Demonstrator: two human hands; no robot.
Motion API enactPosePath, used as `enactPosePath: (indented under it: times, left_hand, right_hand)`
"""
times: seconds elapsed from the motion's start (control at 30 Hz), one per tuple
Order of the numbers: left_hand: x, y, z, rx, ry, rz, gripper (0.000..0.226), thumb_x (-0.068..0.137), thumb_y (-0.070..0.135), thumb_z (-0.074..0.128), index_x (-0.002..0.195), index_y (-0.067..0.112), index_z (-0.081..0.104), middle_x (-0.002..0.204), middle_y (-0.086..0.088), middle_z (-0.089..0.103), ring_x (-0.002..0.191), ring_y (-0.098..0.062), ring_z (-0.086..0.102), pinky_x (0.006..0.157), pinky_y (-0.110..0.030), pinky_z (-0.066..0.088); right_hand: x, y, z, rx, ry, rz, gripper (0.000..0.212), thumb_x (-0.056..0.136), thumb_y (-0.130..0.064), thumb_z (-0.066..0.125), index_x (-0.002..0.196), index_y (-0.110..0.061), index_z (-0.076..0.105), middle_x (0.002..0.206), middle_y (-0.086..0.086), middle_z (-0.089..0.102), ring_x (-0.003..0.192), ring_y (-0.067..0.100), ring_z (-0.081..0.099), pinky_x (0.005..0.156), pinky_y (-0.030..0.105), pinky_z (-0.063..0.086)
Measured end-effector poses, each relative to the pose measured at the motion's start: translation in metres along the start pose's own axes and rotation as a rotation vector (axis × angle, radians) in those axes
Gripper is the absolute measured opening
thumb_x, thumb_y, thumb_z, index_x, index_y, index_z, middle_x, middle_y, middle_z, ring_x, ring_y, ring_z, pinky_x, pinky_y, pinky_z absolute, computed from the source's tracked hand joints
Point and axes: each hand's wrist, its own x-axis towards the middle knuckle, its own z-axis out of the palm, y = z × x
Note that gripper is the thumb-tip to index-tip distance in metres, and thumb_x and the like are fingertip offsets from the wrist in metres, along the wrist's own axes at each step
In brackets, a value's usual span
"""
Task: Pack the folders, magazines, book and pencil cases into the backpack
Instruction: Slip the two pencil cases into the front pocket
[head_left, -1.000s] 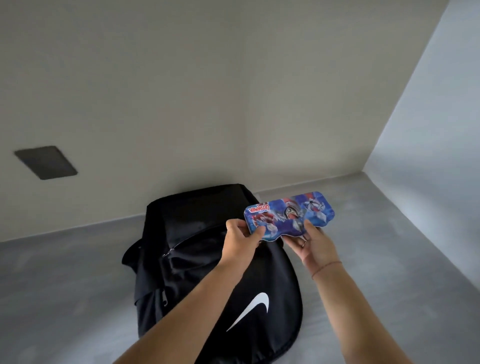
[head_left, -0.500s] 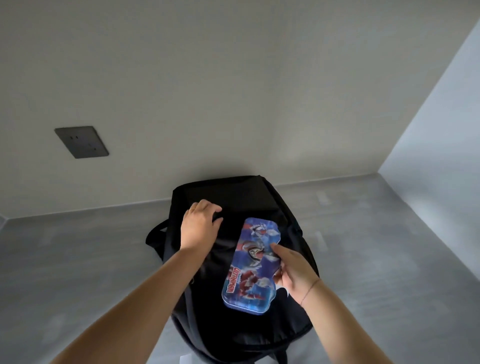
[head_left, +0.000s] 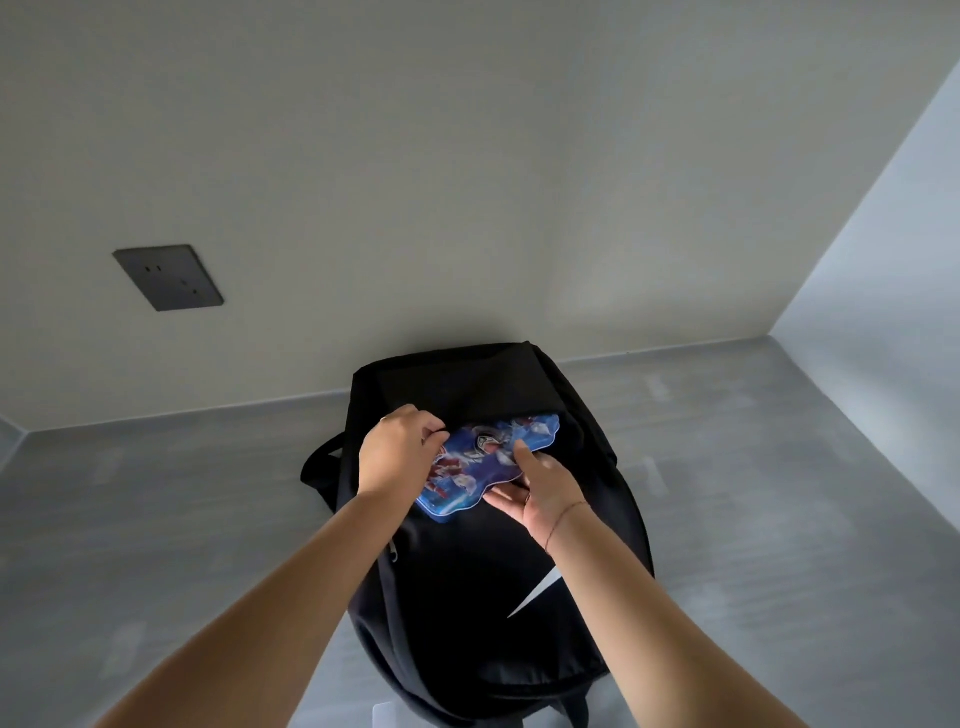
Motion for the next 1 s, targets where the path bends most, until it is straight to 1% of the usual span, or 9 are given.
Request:
enactPosePath:
  times: [0.1, 0.17, 0.37, 0.47, 0.6, 0.7, 0.8, 0.9, 1.0]
  left_hand:
    - [-0.002, -0.002, -0.001, -0.004, -0.010, 0.021, 0.015, 0.087, 0.021, 0.064, 0.097, 0.013, 0.073, 0.094, -0.002, 0.067, 0.082, -0.016, 0.063, 0.069, -0.024, 0.045]
    - [-0.003, -0.002, -0.002, -0.006, -0.009, 0.035, 0.015, 0.087, 0.020, 0.065, 0.097, 0.012, 0.073, 0.094, -0.002, 0.067, 0.082, -0.017, 0.063, 0.070, -0.025, 0.046]
    - [0.003, -0.003, -0.010, 0.015, -0.056, 0.040, 0.016, 0.086, 0.020, 0.066, 0.098, 0.011, 0.072, 0.095, -0.003, 0.066, 0.085, -0.018, 0.063, 0.070, -0.028, 0.048]
    - [0.004, -0.004, -0.013, 0.027, -0.054, 0.057, 0.017, 0.087, 0.021, 0.065, 0.099, 0.011, 0.072, 0.097, -0.003, 0.066, 0.086, -0.018, 0.063, 0.071, -0.029, 0.049]
    - [0.001, -0.004, -0.014, 0.034, -0.055, 0.088, 0.017, 0.087, 0.020, 0.064, 0.098, 0.010, 0.072, 0.096, -0.004, 0.066, 0.085, -0.017, 0.063, 0.067, -0.024, 0.045]
    - [-0.001, -0.006, -0.014, 0.043, -0.040, 0.115, 0.015, 0.087, 0.018, 0.065, 0.096, 0.008, 0.072, 0.093, -0.005, 0.066, 0.082, -0.019, 0.063, 0.065, -0.024, 0.042]
    - [-0.001, -0.007, -0.016, 0.034, -0.009, 0.137, 0.013, 0.086, 0.015, 0.066, 0.093, 0.007, 0.072, 0.091, -0.006, 0.066, 0.079, -0.021, 0.064, 0.064, -0.024, 0.044]
    - [-0.003, -0.001, -0.016, 0.031, -0.009, 0.155, 0.012, 0.086, 0.014, 0.065, 0.093, 0.006, 0.072, 0.091, -0.006, 0.065, 0.078, -0.020, 0.064, 0.064, -0.025, 0.046]
    - [-0.001, -0.004, -0.017, 0.032, 0.015, 0.125, 0.011, 0.086, 0.014, 0.065, 0.091, 0.008, 0.072, 0.090, -0.005, 0.065, 0.077, -0.020, 0.063, 0.062, -0.024, 0.041]
  right_hand:
    - [-0.010, 0.009, 0.001, -0.136, -0.138, 0.042, 0.037, 0.088, -0.015, 0.062, 0.121, -0.011, 0.046, 0.108, 0.019, 0.065, 0.085, 0.033, 0.070, 0.068, 0.044, 0.058]
    - [-0.013, 0.010, 0.004, -0.213, -0.171, 0.018, 0.036, 0.087, -0.011, 0.063, 0.120, -0.008, 0.047, 0.106, 0.019, 0.067, 0.080, 0.030, 0.071, 0.065, 0.041, 0.059]
    - [0.001, -0.008, 0.008, -0.168, 0.022, -0.056, 0.023, 0.087, -0.004, 0.062, 0.107, 0.002, 0.053, 0.086, 0.019, 0.067, 0.070, 0.030, 0.069, 0.059, 0.041, 0.058]
    - [0.004, -0.010, 0.011, -0.146, 0.073, -0.045, 0.025, 0.085, -0.003, 0.064, 0.108, 0.002, 0.055, 0.086, 0.019, 0.067, 0.071, 0.030, 0.069, 0.053, 0.039, 0.057]
    - [0.008, -0.010, 0.013, -0.087, 0.106, -0.028, 0.028, 0.084, -0.002, 0.065, 0.110, 0.003, 0.057, 0.087, 0.020, 0.066, 0.073, 0.031, 0.067, 0.054, 0.042, 0.055]
    - [0.010, -0.011, 0.016, -0.062, 0.123, -0.022, 0.027, 0.084, -0.001, 0.065, 0.109, 0.004, 0.056, 0.093, 0.021, 0.065, 0.074, 0.032, 0.066, 0.058, 0.044, 0.054]
    - [0.012, -0.012, 0.024, -0.029, 0.153, -0.035, 0.020, 0.083, 0.001, 0.065, 0.101, 0.003, 0.057, 0.099, 0.023, 0.064, 0.082, 0.034, 0.066, 0.066, 0.046, 0.055]
    - [0.015, -0.006, 0.041, 0.014, 0.206, -0.068, 0.027, 0.081, -0.001, 0.068, 0.105, 0.003, 0.058, 0.102, 0.023, 0.066, 0.083, 0.035, 0.068, 0.064, 0.044, 0.058]
    - [0.015, -0.004, 0.049, -0.010, 0.201, -0.069, 0.028, 0.082, -0.006, 0.068, 0.107, 0.002, 0.058, 0.100, 0.022, 0.066, 0.080, 0.033, 0.069, 0.072, 0.042, 0.059]
